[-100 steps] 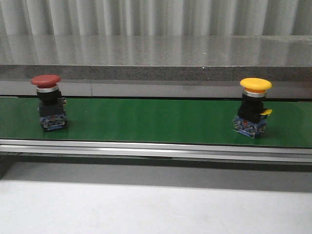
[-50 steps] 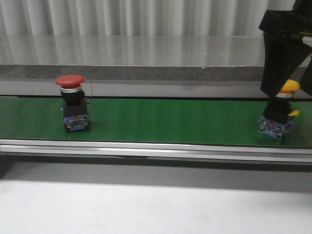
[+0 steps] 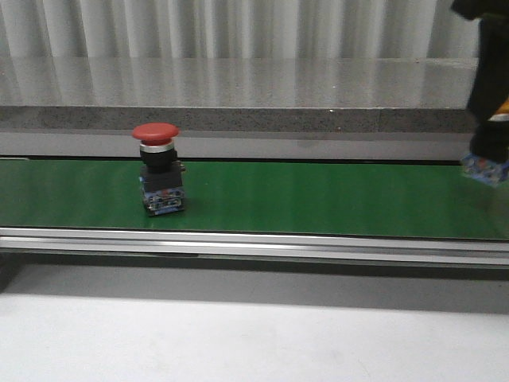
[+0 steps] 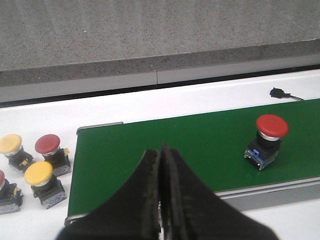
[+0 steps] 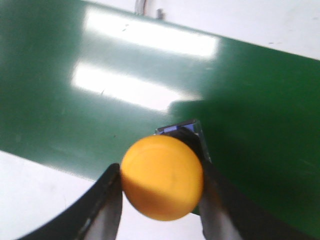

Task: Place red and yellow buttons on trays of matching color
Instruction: 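Lower the yellow button into the yellow tray and open right gripper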

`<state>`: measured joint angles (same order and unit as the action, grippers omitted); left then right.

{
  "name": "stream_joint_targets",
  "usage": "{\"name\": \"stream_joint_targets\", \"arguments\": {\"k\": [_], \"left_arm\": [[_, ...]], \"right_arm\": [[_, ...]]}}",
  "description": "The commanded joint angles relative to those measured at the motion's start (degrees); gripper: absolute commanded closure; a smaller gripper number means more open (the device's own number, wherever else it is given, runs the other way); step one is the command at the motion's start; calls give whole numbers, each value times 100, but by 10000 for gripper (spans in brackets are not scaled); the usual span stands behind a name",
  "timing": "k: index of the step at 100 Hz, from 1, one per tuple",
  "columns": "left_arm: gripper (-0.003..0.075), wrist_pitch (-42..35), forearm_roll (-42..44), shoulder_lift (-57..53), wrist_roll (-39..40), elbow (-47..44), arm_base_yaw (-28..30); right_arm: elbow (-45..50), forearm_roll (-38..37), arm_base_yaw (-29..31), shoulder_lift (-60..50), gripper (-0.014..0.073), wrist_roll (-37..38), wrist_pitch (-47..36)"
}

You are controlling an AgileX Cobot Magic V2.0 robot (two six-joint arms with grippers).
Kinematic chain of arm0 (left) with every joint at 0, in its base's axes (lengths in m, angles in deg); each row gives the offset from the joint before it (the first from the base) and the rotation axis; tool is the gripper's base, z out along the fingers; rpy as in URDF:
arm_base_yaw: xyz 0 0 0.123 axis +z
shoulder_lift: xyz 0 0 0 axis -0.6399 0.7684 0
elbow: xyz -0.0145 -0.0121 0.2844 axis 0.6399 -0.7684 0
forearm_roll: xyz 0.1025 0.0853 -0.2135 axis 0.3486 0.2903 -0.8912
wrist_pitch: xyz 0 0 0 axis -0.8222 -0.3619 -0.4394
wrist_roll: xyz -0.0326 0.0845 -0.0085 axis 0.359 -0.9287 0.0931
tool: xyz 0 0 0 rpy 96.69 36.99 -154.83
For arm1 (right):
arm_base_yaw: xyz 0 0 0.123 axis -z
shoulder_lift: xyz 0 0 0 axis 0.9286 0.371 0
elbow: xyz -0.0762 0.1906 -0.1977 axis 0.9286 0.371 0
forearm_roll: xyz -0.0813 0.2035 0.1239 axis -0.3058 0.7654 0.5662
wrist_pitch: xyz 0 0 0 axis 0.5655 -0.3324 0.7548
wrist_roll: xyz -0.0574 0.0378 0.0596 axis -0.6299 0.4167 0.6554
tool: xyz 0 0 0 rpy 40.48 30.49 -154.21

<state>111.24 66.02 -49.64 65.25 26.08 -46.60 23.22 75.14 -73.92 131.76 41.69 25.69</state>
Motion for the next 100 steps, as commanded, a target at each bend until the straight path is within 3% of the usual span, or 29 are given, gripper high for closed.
{"name": "stream_joint_targets", "arguments": {"k": [1,31,58,78,100], "left_arm": [[741,-435,-87,32,-3,170,-44],[741,-435,-87,32,-3,170,-44],[741,-435,-87,32,-3,170,-44],[741,-435,-87,32,-3,170,-44],[741,-435,-87,32,-3,170,-44]], "right_arm": [[-183,22,479,-445,451,180,-188],[18,-276,2394,-752,452,250,6],[533,-263,3876,-582,452,594,-458],[728,-206,4384,-221,452,606,-892],[728,-56,4439,322,452,606,-1225]]}}
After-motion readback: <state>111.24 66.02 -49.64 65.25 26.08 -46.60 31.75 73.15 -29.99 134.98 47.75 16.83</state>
